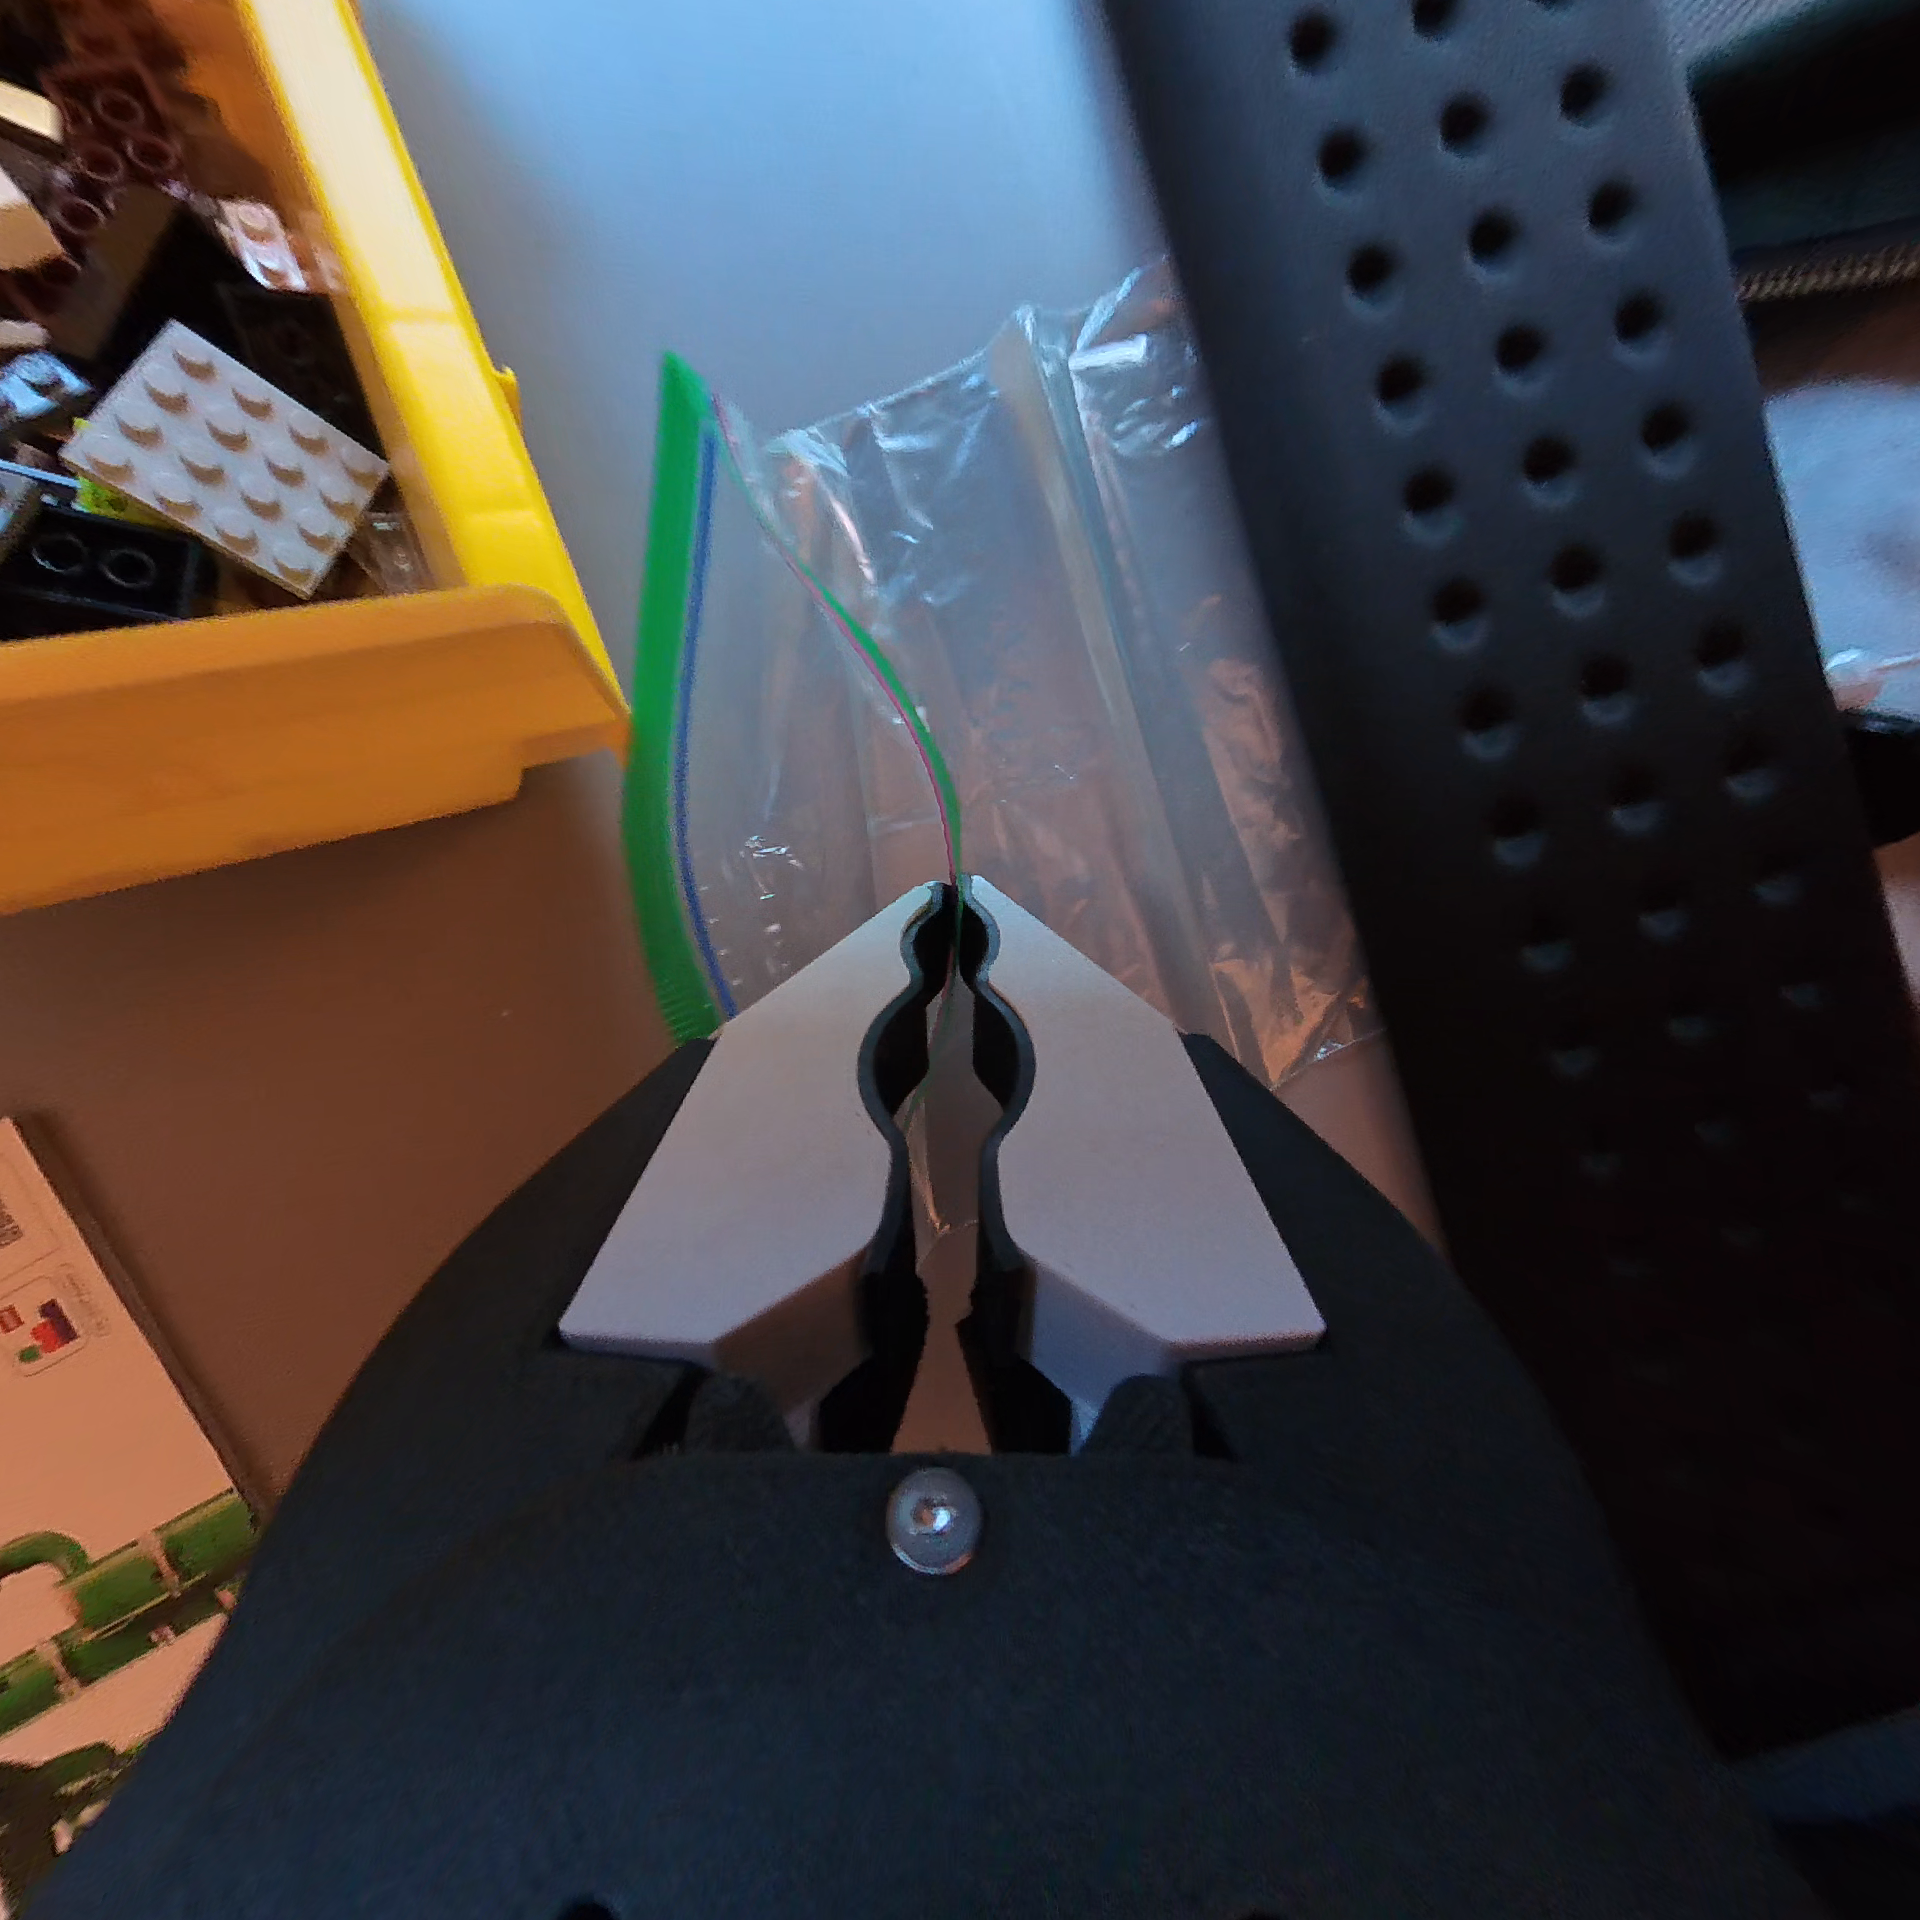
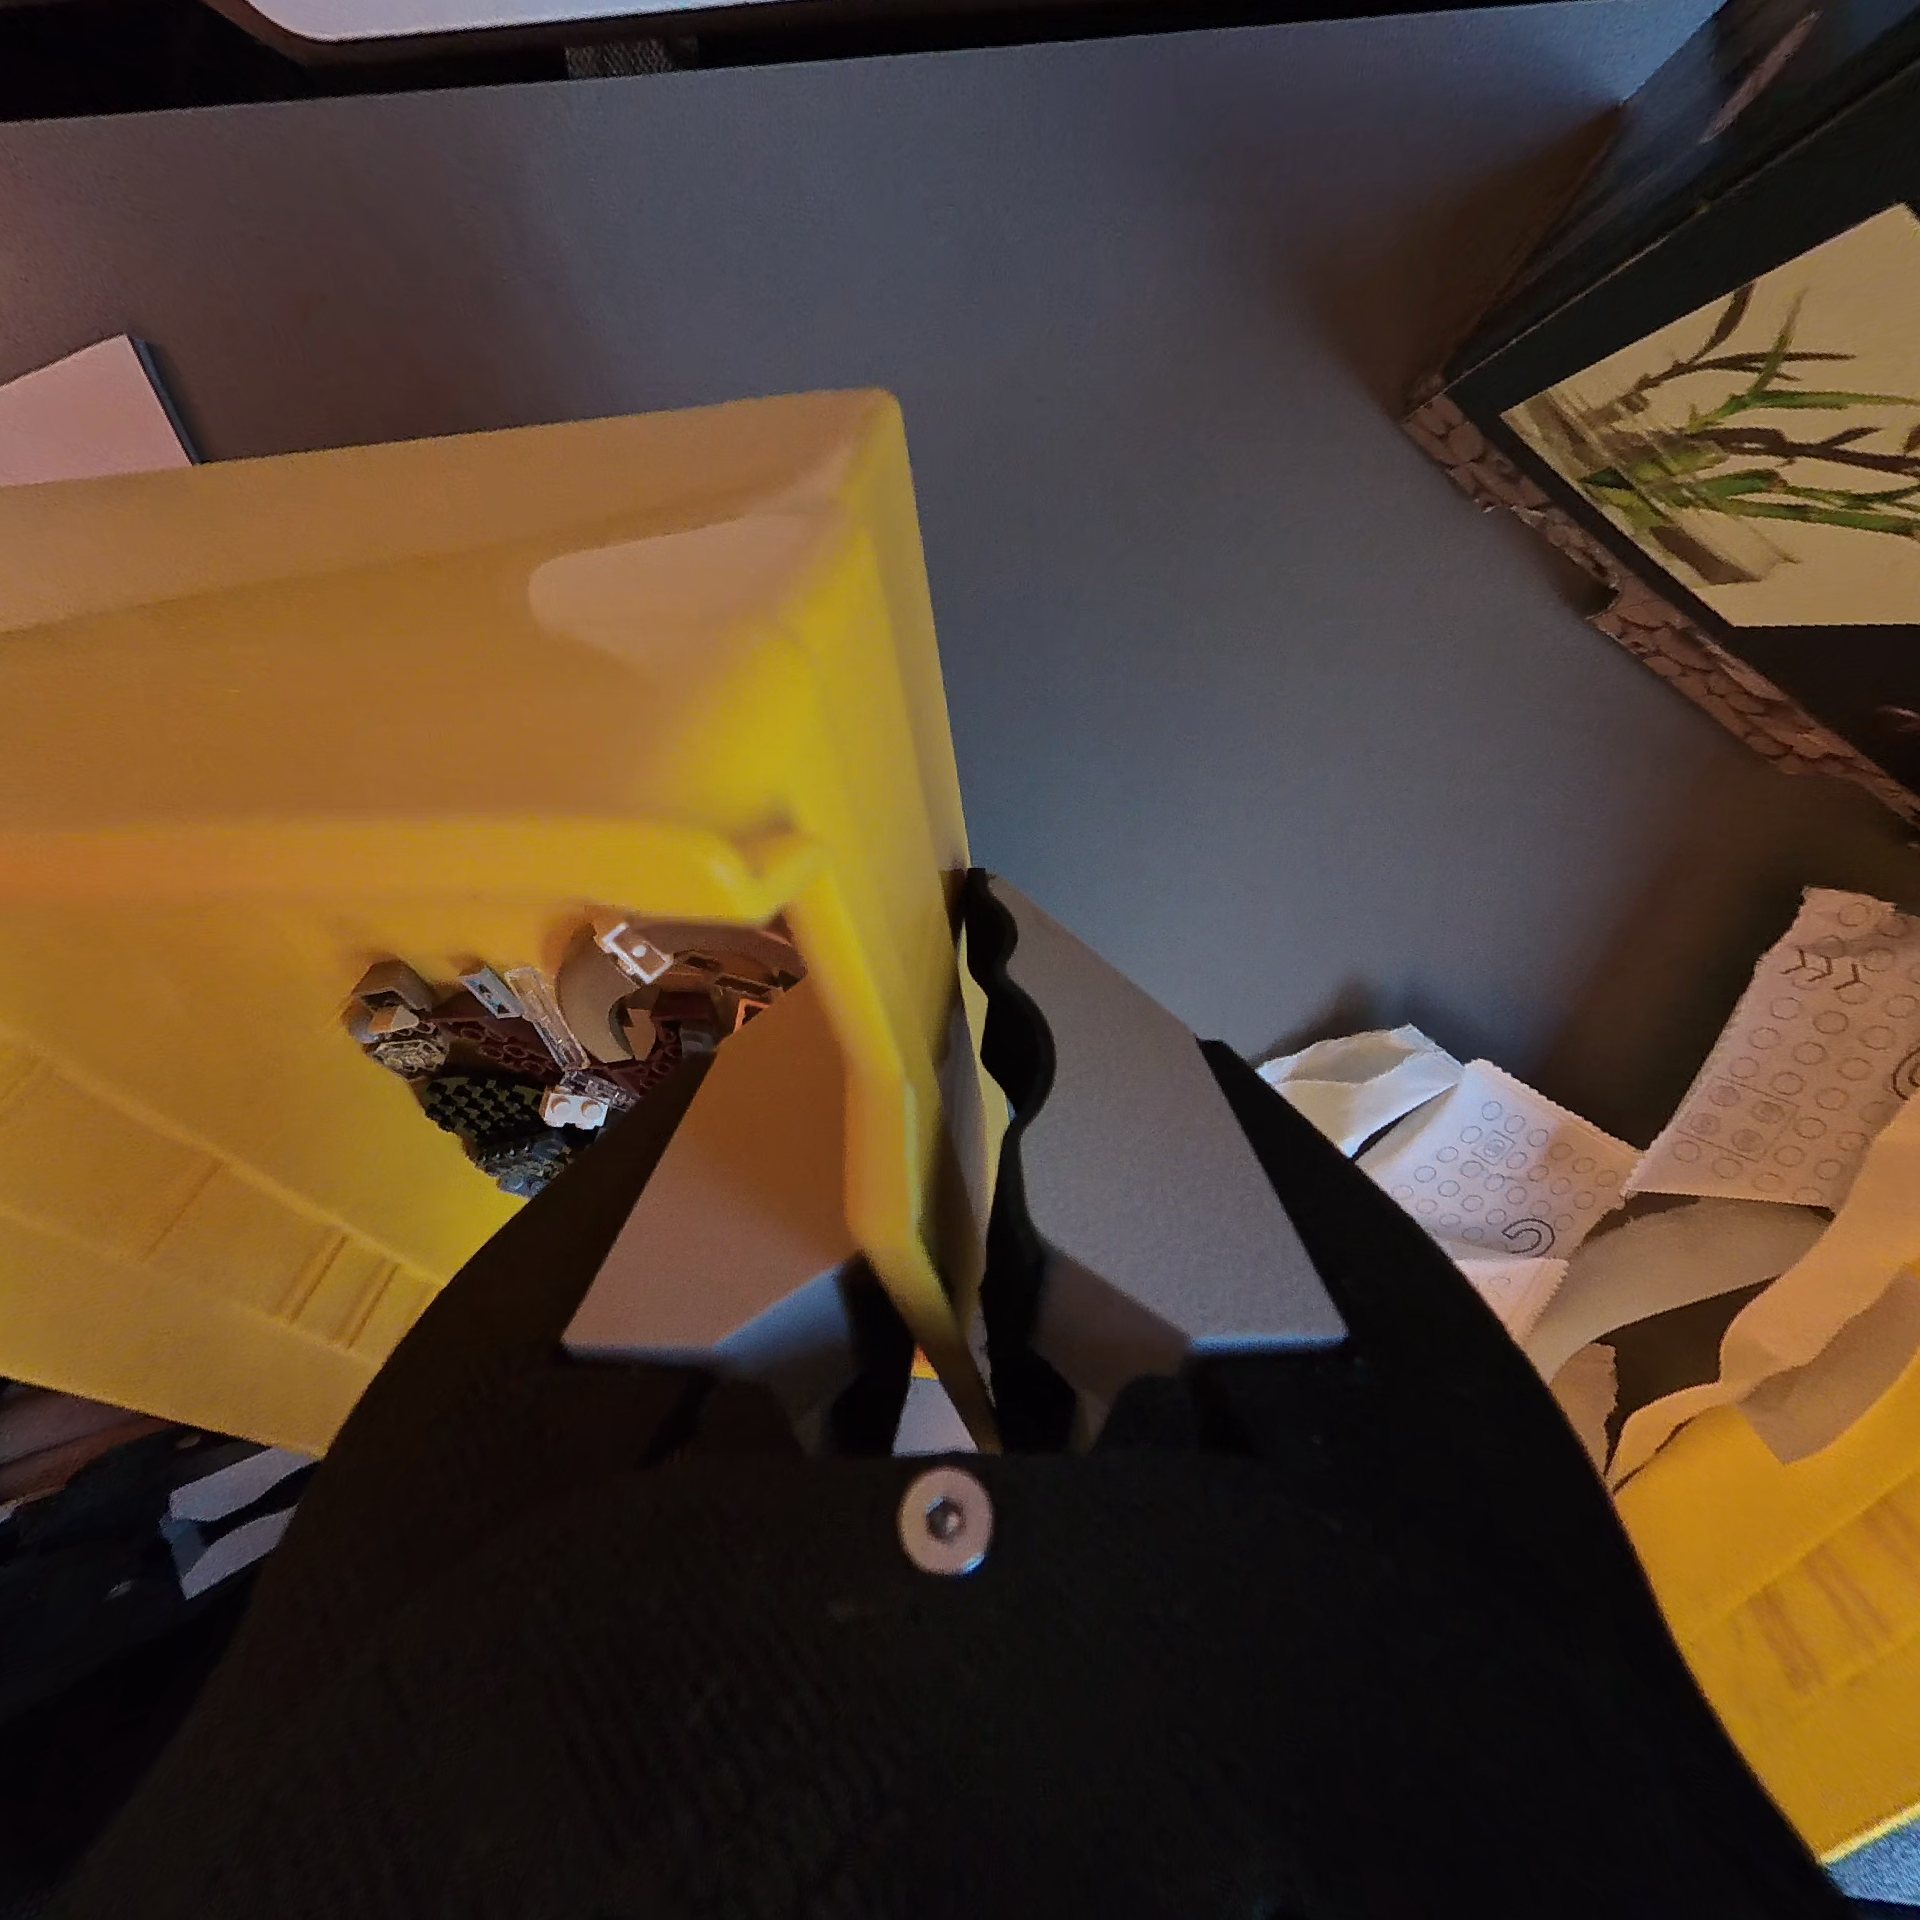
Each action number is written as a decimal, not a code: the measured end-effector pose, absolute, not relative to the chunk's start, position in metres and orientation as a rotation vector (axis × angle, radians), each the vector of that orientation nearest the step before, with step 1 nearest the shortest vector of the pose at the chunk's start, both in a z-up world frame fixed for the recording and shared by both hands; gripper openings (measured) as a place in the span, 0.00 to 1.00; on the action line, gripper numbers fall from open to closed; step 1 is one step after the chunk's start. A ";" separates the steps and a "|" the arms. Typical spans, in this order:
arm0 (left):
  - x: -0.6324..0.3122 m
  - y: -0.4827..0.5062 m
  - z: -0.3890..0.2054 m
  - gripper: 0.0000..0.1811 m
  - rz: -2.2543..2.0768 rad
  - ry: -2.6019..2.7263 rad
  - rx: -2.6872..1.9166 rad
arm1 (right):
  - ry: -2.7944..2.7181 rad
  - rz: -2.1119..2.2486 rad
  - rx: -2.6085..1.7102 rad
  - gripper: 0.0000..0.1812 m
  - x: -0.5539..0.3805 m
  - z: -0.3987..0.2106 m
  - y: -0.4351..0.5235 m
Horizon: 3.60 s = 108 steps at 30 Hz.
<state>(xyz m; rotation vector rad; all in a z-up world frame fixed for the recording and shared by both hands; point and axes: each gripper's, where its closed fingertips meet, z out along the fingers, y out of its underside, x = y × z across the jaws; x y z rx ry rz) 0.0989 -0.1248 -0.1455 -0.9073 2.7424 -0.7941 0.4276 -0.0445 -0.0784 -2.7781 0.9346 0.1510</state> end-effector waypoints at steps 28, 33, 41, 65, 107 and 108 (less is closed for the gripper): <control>0.083 -0.125 -0.125 0.00 -0.829 2.778 -0.789 | 0.963 0.164 -2.955 0.00 0.403 -0.154 -0.037; 0.081 -0.114 -0.116 0.00 -0.827 2.745 -0.789 | 0.637 -0.142 -2.837 0.16 0.426 -0.123 -0.029; 0.070 -0.102 -0.103 0.00 -0.822 2.736 -0.701 | -0.543 0.278 -2.106 0.19 0.198 0.004 -0.040; 0.051 -0.027 0.007 0.20 -0.903 2.167 -0.819 | -0.083 0.715 -1.999 0.00 0.068 -0.031 -0.026; 0.028 0.039 -0.065 0.00 -0.444 1.767 -2.117 | 0.073 0.416 -2.018 0.00 0.055 -0.089 0.011; 0.029 0.035 -0.069 0.00 -0.439 1.789 -2.124 | 0.086 0.416 -2.016 0.00 0.059 -0.089 0.010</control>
